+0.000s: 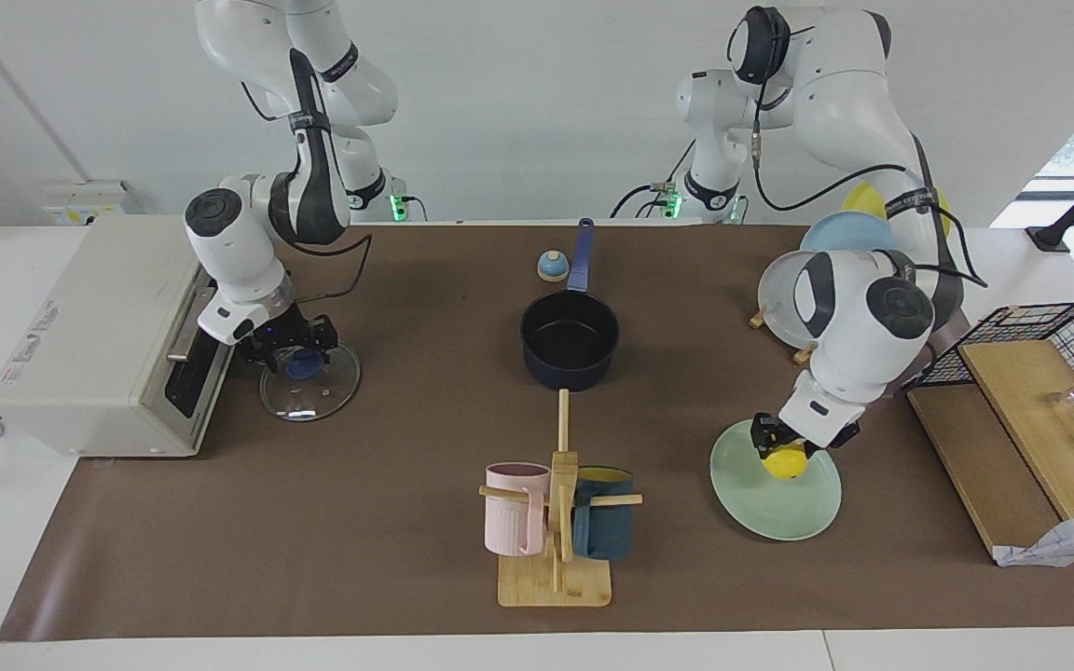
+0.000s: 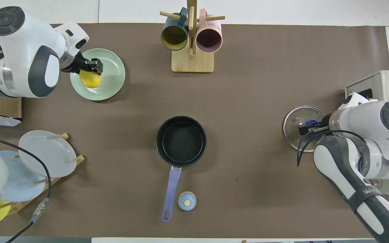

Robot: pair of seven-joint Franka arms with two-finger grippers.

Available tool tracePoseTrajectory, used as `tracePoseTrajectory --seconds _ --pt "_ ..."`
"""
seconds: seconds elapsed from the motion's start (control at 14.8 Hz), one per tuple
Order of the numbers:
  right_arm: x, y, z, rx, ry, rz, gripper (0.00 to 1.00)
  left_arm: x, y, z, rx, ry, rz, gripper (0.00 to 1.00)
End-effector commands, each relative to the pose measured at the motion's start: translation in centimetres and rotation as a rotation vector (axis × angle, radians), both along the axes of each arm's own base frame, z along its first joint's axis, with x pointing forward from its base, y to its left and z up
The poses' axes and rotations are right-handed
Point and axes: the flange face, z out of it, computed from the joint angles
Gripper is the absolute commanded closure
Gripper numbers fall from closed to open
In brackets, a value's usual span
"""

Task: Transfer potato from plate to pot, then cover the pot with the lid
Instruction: 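Lift the potato with the left gripper while the right gripper grasps the lid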

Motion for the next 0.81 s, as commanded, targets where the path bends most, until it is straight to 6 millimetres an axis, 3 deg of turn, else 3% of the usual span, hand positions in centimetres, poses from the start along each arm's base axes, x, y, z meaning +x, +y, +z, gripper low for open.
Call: tracePoseTrajectory --seconds 0.0,0.13,0.27,0.47,0.74 --pt "-0.2 -0.3 -0.1 0.006 0.0 0.03 0.2 -3.8 -1.0 7.8 -0.035 0.037 0.048 1.0" --pt "-0.2 -0.4 -0.1 0.005 0.0 0.047 0.3 -6.5 -3.2 11.2 -0.036 0.059 0.069 1.0" --pt "-0.1 -0.4 0.0 0.004 -0.002 0.073 0.42 -9.5 -5.9 13.2 -0.031 0.087 0.08 1.0" --pt "0.2 -0.2 0.5 0.005 0.007 0.092 0.71 -15.0 -10.8 12.5 -0.009 0.138 0.102 1.0" --pt "3.8 2.0 4.5 0.014 0.074 0.117 0.76 -19.6 -16.5 10.2 -0.083 0.102 0.175 1.0"
